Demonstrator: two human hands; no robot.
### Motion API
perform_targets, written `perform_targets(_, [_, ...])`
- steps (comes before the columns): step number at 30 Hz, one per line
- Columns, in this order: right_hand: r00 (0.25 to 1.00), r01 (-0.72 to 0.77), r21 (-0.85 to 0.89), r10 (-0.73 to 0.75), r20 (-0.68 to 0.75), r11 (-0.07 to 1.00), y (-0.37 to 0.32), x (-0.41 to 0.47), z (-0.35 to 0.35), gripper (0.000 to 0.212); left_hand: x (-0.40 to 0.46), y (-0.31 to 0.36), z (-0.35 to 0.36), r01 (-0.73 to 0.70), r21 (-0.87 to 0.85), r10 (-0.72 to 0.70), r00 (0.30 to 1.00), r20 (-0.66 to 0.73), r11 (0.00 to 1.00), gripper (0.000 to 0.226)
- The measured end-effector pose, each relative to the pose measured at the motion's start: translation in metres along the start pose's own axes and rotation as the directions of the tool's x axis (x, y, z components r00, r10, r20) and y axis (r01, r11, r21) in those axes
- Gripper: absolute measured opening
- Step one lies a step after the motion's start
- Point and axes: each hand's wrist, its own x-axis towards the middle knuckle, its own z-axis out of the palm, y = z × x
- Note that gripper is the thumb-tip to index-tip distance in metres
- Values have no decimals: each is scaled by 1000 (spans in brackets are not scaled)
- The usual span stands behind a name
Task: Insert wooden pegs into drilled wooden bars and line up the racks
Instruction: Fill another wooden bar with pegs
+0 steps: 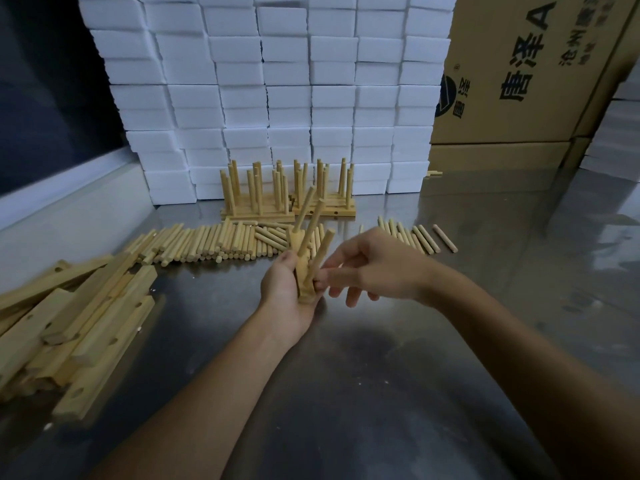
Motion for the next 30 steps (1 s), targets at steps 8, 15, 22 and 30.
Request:
perform_targets(8, [947,-10,16,15,-320,1000,13,-6,55,40,5,-1,1,40,-15,-40,999,-29,999,45])
perform_targets(15, [937,38,72,-11,-350,997,14,-5,61,15,3,-2,2,-16,-46,16,1000,6,999,41])
perform_targets(22, [904,-3,77,36,-425,997,21,-6,52,14,2,-2,2,-31,39,27,996,91,999,43])
perform_targets(30, [911,-87,22,88,-403,996,37,-8,36,18,6,1,-1,-54,-6,54,997,62,999,19])
